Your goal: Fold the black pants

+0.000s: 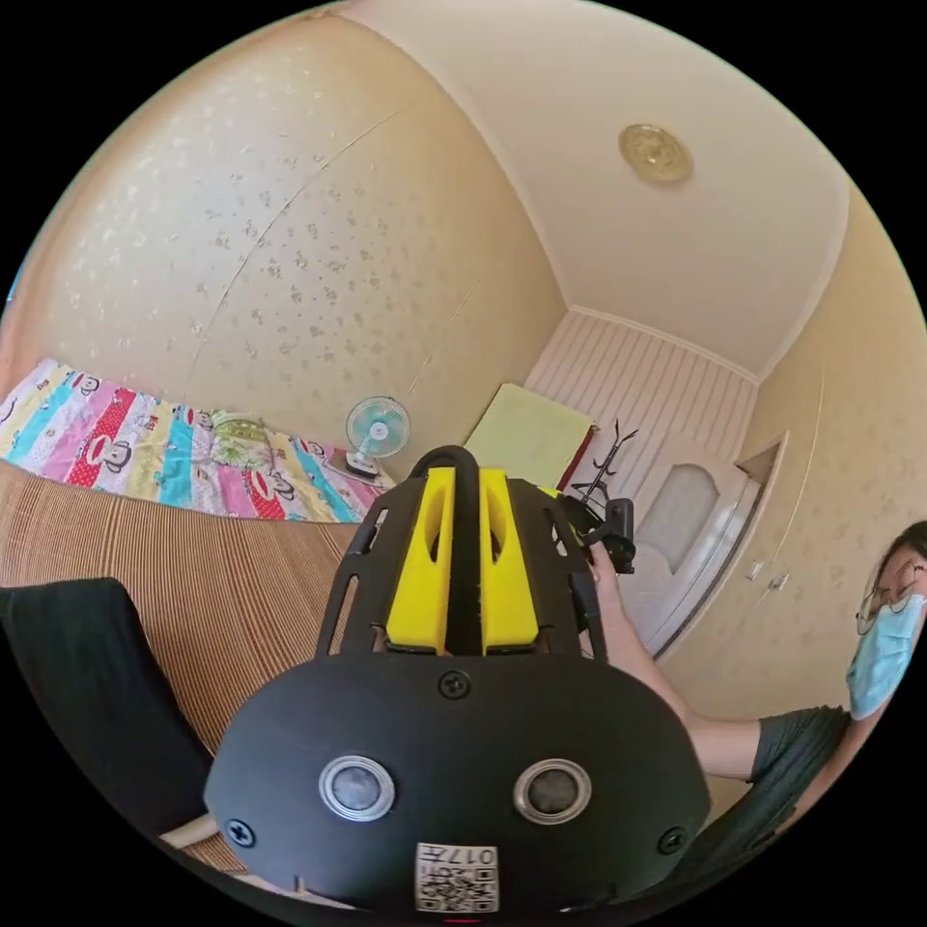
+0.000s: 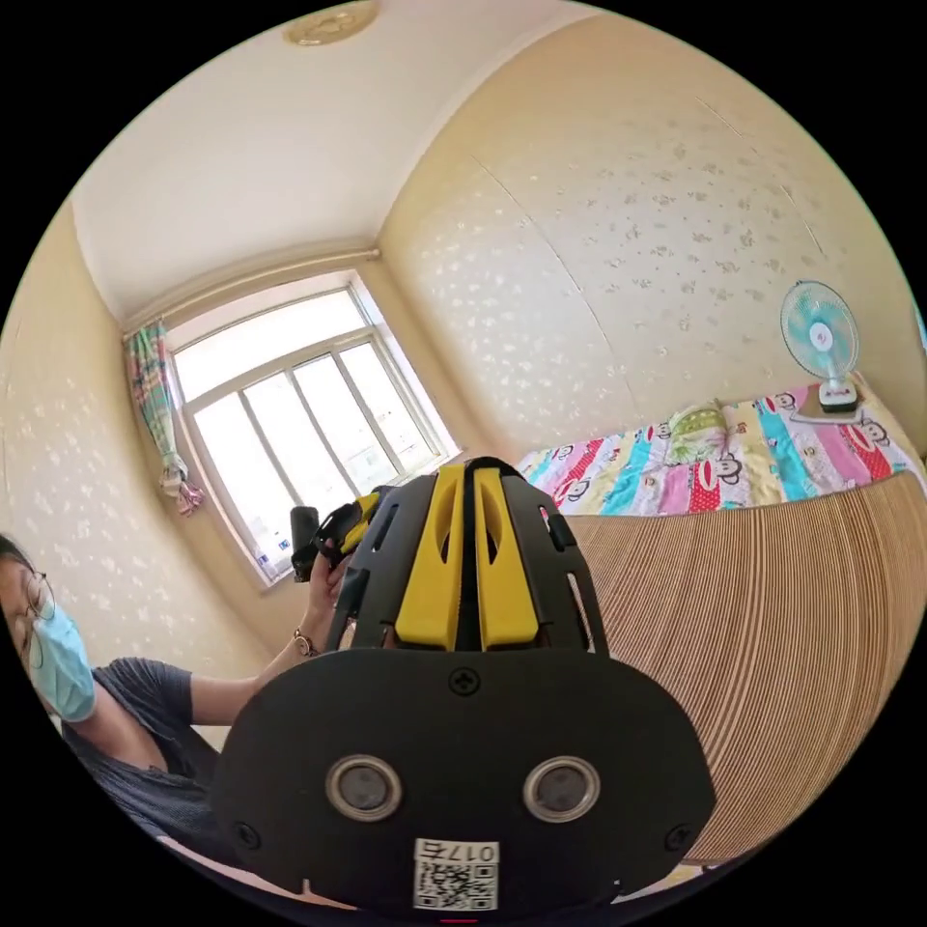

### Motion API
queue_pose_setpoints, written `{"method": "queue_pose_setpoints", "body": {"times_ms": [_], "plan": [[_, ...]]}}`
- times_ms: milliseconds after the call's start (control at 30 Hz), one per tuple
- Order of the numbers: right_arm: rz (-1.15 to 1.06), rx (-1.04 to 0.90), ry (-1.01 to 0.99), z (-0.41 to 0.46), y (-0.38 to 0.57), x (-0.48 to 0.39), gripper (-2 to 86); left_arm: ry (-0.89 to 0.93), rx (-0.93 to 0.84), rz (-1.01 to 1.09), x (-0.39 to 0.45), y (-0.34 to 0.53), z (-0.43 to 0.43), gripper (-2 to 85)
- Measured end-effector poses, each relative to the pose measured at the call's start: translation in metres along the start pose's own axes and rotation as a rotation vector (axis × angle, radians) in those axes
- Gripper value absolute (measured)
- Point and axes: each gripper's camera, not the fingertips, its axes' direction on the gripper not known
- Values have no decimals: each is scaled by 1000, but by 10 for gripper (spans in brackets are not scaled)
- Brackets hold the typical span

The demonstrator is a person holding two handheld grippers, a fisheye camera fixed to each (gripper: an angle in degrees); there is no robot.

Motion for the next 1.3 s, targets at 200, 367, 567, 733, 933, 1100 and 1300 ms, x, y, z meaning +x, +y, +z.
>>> {"method": "queue_pose_setpoints", "body": {"times_ms": [200, 367, 567, 733, 933, 1100, 1300], "plan": [[37, -254, 144, 79, 150, 71, 14, -203, -355, 17, -57, 109, 50, 51], [317, -338, 215, 84, 362, 155, 13, -308, -630, -130, -107, 311, 56, 40], [547, -108, 59, 24, 476, 188, 33, -243, -575, -353, -136, 350, 52, 125], [472, -142, 93, 29, 467, 191, 65, -320, -539, -316, -148, 270, 110, 169], [399, -242, 198, 77, 447, 215, 102, -446, -604, -287, -175, 205, 198, 168], [402, -293, 278, 128, 421, 272, 143, -454, -692, -392, -194, 229, 232, 164], [392, -447, 153, 204, 439, 297, 113, -375, -604, -400, -159, 288, 209, 135]]}}
